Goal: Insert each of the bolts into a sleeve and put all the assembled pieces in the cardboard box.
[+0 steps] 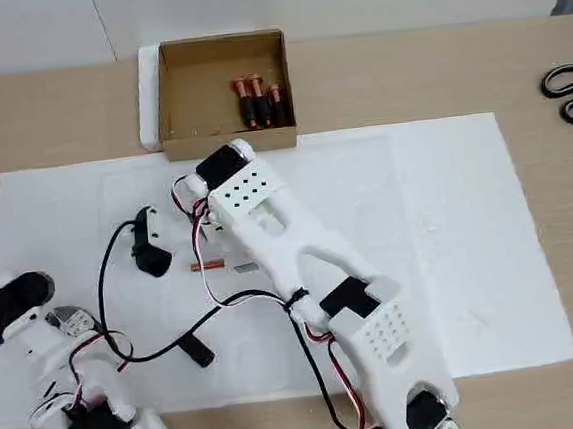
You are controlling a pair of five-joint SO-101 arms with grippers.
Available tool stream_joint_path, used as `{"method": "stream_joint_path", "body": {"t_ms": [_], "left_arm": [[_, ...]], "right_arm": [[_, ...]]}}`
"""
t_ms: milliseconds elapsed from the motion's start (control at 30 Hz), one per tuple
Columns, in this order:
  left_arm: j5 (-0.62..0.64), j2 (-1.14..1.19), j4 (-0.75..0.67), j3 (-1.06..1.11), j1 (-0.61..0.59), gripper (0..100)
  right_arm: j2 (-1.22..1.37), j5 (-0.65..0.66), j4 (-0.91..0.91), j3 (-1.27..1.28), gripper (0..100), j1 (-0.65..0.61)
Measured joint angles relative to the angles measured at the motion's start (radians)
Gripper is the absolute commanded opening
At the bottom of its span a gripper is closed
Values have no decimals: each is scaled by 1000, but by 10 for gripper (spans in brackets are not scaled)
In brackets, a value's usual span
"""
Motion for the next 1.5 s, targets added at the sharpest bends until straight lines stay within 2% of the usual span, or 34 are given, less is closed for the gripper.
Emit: {"method": "stream_joint_path", "body": {"t_ms": [167, 400, 867, 1267, 1500], "left_arm": [[0, 0, 0, 0, 0, 7], [0, 0, 0, 0, 0, 7], [0, 0, 0, 0, 0, 7], [0, 0, 0, 0, 0, 7], [-5, 0, 0, 0, -14, 7]], "right_arm": [[26, 12, 0, 0, 32, 2], [25, 12, 0, -5, 251, 0], [18, -5, 0, -6, 256, -20], [-109, -505, -38, -6, 256, -192], [-109, -924, -38, -6, 256, -203]]}}
